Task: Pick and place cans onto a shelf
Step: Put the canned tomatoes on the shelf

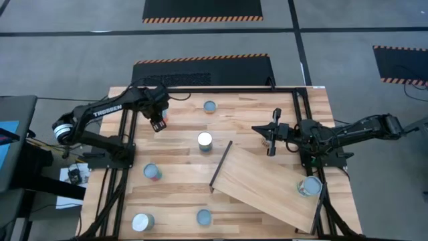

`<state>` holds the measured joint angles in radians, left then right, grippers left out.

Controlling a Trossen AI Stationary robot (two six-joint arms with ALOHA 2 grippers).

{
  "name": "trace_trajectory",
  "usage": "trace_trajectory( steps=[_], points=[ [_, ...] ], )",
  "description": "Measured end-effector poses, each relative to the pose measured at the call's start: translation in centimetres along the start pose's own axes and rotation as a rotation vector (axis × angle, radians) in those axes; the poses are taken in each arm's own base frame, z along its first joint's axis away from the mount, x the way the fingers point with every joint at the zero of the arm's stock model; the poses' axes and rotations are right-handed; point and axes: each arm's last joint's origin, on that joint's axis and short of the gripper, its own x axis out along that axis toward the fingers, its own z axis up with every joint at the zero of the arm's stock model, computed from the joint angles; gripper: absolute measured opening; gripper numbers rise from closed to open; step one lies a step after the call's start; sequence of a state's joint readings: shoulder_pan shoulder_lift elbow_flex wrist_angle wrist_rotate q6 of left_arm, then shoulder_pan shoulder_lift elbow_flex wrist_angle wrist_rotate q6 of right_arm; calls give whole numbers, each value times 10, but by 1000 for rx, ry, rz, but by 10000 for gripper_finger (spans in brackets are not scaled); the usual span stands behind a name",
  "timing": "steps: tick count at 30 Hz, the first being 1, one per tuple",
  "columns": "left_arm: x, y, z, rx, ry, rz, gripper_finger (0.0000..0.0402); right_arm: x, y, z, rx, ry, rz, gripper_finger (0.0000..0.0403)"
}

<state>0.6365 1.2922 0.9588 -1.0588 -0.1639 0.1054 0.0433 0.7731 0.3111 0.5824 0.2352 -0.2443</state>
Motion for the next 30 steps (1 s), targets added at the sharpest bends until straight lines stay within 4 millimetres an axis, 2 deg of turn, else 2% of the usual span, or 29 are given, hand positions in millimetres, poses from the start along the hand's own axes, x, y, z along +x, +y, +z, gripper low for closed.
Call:
trace_trajectory(
  steps=[6, 12, 22, 25, 30],
  points=[
    [20, -1, 18, 78, -13, 4, 158, 0, 0, 0, 1, 0, 0, 10],
    [45, -2, 26, 115, 101, 68, 158, 0, 0, -1, 6, 6, 2, 9],
    [66, -4, 34, 176, 146, 99, 154, 0, 0, -1, 6, 7, 1, 9],
    [67, -4, 34, 194, 144, 86, 129, 0, 0, -1, 6, 7, 1, 9],
    [68, -1, 34, 235, 150, 81, 49, 0, 1, -1, 8, 7, 3, 10]
  ],
)
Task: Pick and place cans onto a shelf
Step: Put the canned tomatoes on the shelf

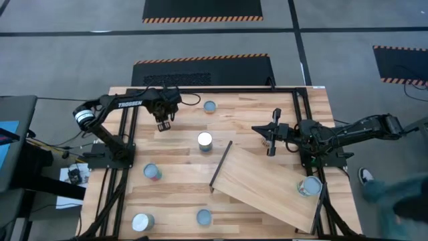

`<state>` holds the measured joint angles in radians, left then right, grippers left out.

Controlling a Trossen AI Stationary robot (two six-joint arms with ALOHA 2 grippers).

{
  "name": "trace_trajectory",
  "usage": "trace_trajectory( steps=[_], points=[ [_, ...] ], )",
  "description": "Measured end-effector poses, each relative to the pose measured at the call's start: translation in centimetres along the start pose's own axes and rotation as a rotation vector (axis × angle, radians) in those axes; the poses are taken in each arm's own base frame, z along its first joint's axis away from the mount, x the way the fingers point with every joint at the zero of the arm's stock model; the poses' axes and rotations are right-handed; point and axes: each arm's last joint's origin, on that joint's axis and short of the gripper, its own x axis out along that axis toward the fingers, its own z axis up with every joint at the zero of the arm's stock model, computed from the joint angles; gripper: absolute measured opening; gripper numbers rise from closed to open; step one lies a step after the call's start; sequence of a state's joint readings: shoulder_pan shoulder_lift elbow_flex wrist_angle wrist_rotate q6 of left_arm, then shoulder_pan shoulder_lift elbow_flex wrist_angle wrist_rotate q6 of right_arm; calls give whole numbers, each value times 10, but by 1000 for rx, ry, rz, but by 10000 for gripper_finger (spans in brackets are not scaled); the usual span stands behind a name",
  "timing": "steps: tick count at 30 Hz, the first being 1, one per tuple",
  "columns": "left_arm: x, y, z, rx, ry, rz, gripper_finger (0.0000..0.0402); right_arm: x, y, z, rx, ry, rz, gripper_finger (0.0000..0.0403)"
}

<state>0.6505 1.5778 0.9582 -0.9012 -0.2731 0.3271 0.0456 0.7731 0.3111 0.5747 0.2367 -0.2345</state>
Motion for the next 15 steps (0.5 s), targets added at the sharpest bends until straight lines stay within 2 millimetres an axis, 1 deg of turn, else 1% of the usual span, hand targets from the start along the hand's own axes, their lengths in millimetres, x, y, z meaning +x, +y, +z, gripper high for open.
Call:
trace_trajectory(
  steps=[2, 3, 5, 7, 9, 11, 13, 15],
  points=[
    [0, 0, 0, 6, -2, 1, 17, 0, 0, 0, 1, 1, 0, 9],
    [-2, 0, 0, 8, -6, 0, 10, 0, 0, 0, 1, 1, 0, 9],
    [-6, 0, -3, 16, -17, -20, 9, 0, 0, -1, -1, 6, 1, 9],
    [-18, 0, -8, 26, -16, -37, 8, 0, 0, -1, -1, 8, 2, 9],
    [-38, 2, -12, 12, -32, -31, 4, 0, 0, -1, -1, 8, 2, 9],
    [-63, 3, -16, -5, -48, -14, 3, 0, 0, -1, 2, 8, 1, 9],
    [-92, 3, -19, -26, -88, 20, 3, 0, 0, -1, 19, 8, 1, 9],
    [-125, 0, -21, -45, -150, 44, 2, -1, 0, -1, 21, 12, -1, 9]
  ],
)
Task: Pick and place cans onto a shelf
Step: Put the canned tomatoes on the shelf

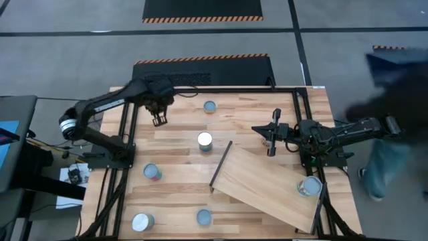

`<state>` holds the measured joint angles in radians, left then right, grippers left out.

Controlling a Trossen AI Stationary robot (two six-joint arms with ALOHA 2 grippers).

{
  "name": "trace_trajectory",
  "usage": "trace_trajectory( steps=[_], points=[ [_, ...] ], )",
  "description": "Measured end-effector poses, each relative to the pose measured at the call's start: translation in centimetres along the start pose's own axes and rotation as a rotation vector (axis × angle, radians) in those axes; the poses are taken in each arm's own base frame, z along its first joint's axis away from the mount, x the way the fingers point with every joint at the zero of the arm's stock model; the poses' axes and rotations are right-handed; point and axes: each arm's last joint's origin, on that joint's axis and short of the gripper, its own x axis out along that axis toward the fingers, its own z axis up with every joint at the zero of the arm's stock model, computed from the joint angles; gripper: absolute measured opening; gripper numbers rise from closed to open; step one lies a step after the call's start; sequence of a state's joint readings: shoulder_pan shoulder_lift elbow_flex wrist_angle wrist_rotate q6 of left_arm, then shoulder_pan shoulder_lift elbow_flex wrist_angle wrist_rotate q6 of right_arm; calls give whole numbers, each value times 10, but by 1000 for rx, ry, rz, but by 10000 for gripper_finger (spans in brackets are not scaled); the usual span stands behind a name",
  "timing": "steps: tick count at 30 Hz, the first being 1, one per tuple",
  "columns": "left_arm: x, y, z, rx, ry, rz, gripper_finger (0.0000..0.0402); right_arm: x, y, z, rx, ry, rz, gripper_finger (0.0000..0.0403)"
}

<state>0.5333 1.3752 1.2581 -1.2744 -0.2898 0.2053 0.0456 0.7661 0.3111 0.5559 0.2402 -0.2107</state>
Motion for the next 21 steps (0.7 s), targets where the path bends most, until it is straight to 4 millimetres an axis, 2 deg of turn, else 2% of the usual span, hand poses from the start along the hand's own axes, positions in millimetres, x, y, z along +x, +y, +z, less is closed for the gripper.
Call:
trace_trajectory(
  steps=[6, 11, 15, 21],
  points=[
    [-94, -19, 16, -13, -278, -17, 1, -10, -5, -5, -42, 115, -112, 7],
    [-147, -49, 31, 33, -471, -80, 1, -33, -11, 2, -5, 116, -123, 5],
    [-170, -79, 50, 102, -571, -116, 0, -50, -13, 1, 12, 56, -114, 4],
    [-172, -135, 95, 266, -628, -200, 0, -68, -16, -9, 25, -27, -150, 6]
  ],
)
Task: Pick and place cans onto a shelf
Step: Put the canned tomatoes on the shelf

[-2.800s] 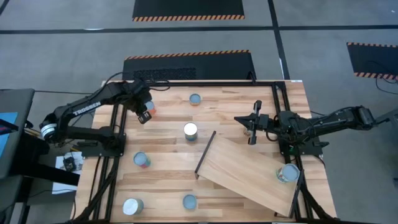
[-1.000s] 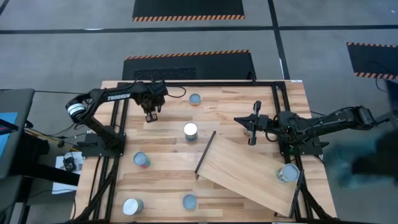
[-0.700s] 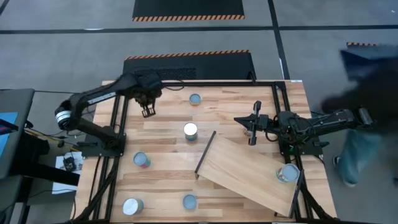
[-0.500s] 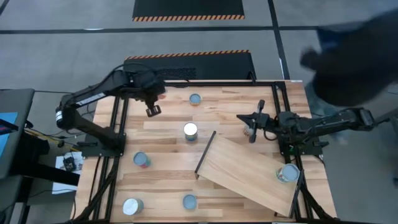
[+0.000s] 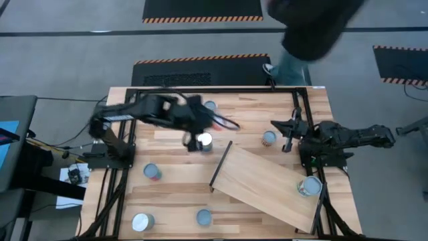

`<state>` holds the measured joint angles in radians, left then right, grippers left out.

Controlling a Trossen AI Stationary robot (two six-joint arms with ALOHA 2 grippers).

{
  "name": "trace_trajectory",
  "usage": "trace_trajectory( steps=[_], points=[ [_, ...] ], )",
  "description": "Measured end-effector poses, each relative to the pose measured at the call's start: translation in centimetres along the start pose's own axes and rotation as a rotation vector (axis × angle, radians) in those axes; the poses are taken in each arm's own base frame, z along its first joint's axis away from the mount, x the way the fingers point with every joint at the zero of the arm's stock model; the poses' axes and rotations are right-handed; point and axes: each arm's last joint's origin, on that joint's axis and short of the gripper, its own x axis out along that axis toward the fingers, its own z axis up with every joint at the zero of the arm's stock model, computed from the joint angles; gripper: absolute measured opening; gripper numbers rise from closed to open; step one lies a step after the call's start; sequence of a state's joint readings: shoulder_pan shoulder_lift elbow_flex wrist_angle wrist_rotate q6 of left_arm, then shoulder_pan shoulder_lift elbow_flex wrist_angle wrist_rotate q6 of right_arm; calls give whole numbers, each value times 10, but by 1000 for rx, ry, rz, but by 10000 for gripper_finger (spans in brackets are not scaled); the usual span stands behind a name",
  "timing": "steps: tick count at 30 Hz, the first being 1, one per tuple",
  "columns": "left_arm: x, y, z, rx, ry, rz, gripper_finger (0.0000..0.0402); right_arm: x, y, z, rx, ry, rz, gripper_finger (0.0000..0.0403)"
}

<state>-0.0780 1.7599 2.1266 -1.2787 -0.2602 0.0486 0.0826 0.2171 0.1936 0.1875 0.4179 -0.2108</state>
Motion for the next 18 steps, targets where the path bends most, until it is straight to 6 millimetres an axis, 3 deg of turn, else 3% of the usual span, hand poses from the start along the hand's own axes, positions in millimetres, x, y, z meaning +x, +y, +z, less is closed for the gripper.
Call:
trace_trajectory(
  steps=[8, 12, 18],
  points=[
    [62, -50, 43, 199, -50, -173, 0, -10, -4, 0, 15, -32, -1, 5],
    [93, -63, 46, 251, -68, -213, 0, -10, -4, 0, 15, -31, 0, 6],
    [121, -72, 45, 281, -27, -216, 0, -10, -4, -1, 12, -24, 2, 6]
  ],
)
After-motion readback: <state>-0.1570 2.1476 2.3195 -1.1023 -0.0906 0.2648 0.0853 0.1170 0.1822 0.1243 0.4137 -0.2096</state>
